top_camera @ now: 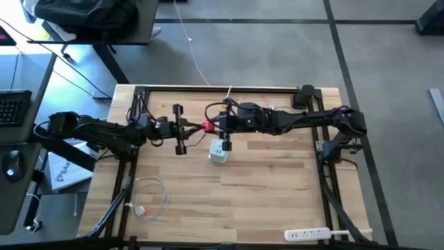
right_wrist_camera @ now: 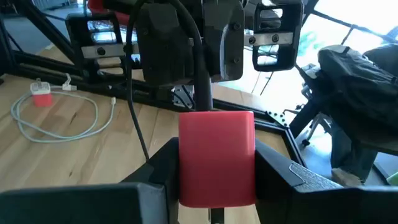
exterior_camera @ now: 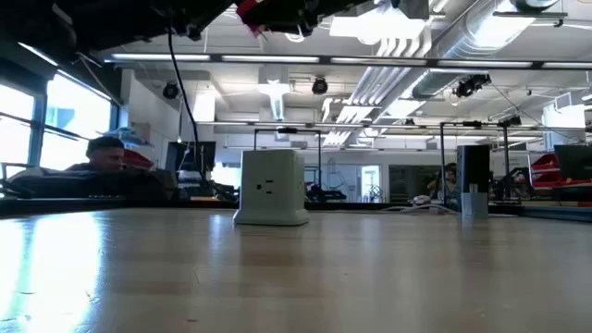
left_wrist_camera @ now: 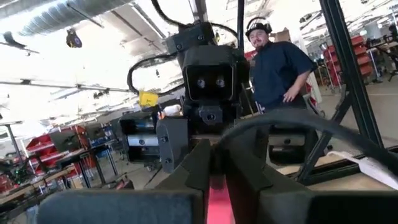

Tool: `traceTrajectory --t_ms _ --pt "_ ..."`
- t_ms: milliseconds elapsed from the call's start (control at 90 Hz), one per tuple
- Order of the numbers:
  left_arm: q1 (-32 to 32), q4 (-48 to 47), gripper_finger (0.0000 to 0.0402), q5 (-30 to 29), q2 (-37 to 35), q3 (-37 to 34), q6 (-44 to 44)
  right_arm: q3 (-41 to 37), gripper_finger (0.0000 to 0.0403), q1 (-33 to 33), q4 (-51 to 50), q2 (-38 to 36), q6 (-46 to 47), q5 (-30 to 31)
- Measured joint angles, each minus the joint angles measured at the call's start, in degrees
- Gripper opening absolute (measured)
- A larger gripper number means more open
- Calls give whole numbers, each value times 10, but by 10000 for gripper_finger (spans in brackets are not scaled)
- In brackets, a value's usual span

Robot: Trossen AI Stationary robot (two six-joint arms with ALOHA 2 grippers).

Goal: Insert USB
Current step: Insert the black charger cable into the pink charger adapter, then insert the pink charger adapter into the top white outlet extension

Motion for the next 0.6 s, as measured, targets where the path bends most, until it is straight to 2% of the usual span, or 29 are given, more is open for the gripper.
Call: traceTrajectory --t_ms 378,600 --pt "0 -10 107 -4 -18 1 -20 0 114 2 3 -4 -1 12" --pt "-8 -102 137 19 -90 -2 -11 4 114 1 16 -38 -12 24"
